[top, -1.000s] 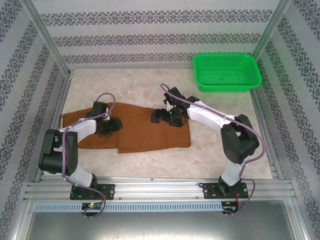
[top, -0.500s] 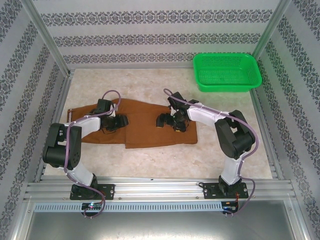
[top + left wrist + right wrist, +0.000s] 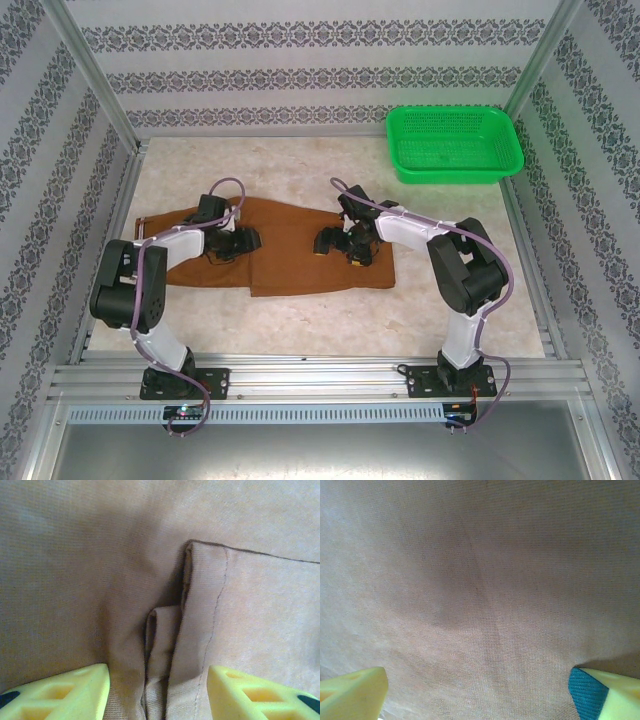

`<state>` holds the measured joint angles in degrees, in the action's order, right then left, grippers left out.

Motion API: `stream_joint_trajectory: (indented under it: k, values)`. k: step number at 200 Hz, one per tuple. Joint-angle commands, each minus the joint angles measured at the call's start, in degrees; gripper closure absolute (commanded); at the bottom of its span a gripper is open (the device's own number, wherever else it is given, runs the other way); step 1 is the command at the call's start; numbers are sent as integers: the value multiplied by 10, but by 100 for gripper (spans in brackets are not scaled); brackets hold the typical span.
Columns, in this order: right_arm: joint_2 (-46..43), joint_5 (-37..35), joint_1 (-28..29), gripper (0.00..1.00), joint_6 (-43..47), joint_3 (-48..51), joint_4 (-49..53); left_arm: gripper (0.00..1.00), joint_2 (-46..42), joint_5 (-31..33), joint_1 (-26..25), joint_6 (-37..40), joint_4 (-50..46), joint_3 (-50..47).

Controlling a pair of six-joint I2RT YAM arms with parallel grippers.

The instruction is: Roll up the long pants

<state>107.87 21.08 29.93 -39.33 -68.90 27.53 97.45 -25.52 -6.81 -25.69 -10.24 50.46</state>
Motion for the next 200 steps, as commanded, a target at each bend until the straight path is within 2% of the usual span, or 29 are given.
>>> stream_joint_trajectory:
  k: [1,34,73,104,127,147,167,183,200]
  values:
    - [21,4,-6,5,-6,25,-12,46,43,-28,-22,4,-8,13]
    - [27,10,-6,5,-8,27,-20,46,46,-31,-39,-5,-4,25]
    - [22,1,-8,5,-6,26,-10,45,-17,118,-51,15,-123,62]
    - [26,-4,-26,5,6,41,1,44,-16,187,-38,28,-199,77]
    - [7,-10,-53,5,14,64,5,46,-2,179,-8,24,-201,50]
    - [-15,-17,-74,5,22,80,12,45,-5,182,-2,18,-191,30]
    - [-32,-20,-94,5,34,90,23,45,5,208,7,22,-206,22]
    - [-45,-26,-104,5,39,100,25,45,-3,219,43,27,-211,11]
    - [-51,-31,-109,5,45,104,30,45,-37,183,80,17,-193,-8]
